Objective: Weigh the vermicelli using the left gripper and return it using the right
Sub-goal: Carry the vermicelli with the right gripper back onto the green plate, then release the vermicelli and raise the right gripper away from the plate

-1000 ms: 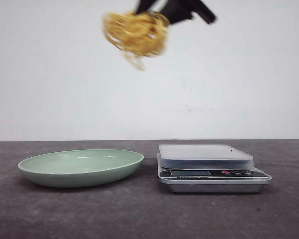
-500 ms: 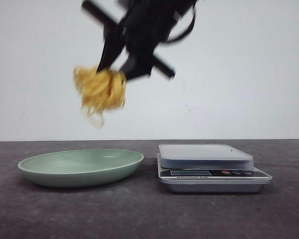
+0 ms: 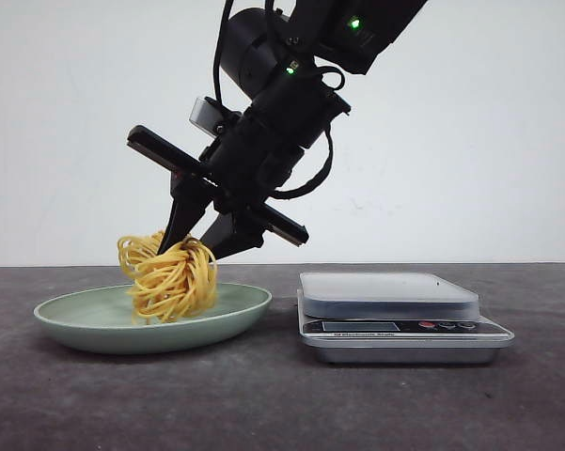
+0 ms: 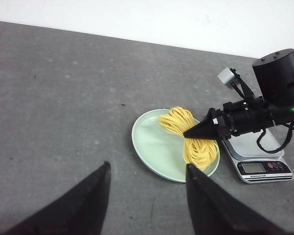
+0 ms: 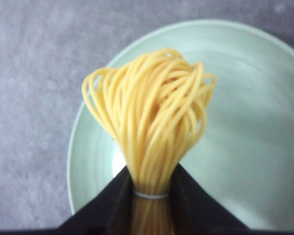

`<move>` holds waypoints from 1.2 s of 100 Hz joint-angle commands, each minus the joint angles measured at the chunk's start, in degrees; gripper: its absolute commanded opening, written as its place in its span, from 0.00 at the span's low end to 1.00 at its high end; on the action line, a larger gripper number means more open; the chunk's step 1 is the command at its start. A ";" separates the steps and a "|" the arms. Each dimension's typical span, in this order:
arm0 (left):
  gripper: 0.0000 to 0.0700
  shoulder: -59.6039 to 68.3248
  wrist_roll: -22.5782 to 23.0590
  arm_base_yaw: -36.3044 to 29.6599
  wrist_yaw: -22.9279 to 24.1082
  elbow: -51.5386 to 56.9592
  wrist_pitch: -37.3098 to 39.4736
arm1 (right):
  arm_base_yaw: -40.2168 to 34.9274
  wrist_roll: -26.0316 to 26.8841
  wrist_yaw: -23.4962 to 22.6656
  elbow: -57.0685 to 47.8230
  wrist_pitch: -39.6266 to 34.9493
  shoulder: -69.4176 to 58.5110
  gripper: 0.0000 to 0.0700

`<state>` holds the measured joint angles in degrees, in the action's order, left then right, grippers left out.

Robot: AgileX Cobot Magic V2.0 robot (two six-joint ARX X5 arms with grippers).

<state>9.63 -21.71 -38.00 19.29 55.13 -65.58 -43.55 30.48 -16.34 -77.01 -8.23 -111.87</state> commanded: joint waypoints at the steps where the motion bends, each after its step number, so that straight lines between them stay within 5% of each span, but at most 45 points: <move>1: 0.40 -0.02 -0.24 -0.26 -0.07 0.79 0.42 | -0.59 0.44 -0.15 -1.81 1.60 -1.03 0.00; 18: 0.40 -0.02 -0.24 -0.26 -0.07 0.79 0.39 | -0.61 0.31 -0.26 -1.81 2.19 -1.01 0.03; 31: 0.40 -0.02 -0.24 -0.26 -0.07 0.79 0.35 | -0.50 0.17 -0.35 -1.86 2.27 -1.01 0.33; 71: 0.40 -0.02 -0.13 -0.26 -0.04 0.79 0.39 | 1.31 -5.20 0.63 -5.51 -1.44 1.70 0.34; 120: 0.40 -0.02 0.02 -0.26 -0.04 0.79 0.83 | 4.87 -22.58 18.69 -5.57 -22.80 36.30 0.37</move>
<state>9.63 -21.87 -38.00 19.29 55.13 -65.36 -38.09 11.51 0.91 -81.23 -29.56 -79.85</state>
